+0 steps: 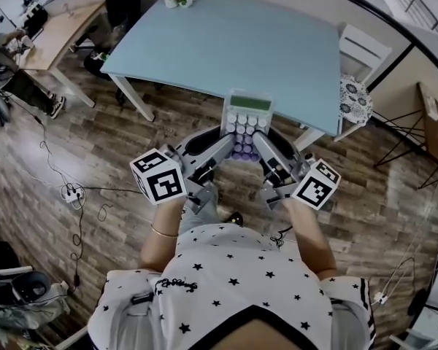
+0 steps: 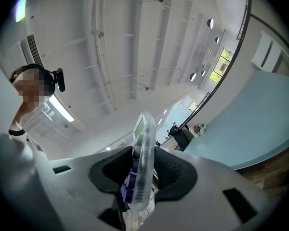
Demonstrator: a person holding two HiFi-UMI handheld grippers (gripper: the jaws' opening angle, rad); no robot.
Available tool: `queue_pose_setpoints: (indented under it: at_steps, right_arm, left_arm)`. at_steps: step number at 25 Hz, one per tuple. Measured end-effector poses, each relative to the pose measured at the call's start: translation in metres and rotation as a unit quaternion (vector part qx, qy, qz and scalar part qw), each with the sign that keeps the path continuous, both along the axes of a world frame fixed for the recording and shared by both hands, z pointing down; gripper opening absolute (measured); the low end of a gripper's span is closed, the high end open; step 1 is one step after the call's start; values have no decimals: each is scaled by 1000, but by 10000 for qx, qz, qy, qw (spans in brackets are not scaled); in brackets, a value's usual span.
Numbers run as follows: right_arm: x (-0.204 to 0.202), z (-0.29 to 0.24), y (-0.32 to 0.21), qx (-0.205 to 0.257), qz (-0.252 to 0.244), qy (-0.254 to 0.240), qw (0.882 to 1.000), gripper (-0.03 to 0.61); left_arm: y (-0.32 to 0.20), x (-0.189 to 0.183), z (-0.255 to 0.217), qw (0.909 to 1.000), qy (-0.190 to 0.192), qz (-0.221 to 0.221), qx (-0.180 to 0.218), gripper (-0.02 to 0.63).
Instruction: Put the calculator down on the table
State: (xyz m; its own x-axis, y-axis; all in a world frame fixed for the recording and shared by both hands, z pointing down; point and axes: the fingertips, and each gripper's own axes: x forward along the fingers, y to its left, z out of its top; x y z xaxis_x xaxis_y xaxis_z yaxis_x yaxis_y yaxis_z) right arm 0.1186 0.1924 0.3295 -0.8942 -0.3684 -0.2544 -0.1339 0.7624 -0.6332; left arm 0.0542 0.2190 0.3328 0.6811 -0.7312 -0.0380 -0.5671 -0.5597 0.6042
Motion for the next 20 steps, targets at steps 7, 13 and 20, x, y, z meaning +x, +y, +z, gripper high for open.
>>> queue_pose_setpoints:
  at_steps: [7, 13, 20]
  right_arm:
    - [0, 3, -10, 16, 278, 63, 9996, 137]
    - [-19, 5, -71, -66, 451, 74, 9989, 137]
    - [-41, 4, -116, -85, 583, 101, 9982, 137]
  left_arm:
    - [-14, 0, 3, 9996, 44, 269, 57, 152]
    - [-77, -22, 7, 9991, 77, 415, 32, 152]
    - [-124, -43, 6, 9983, 176, 555, 61, 152]
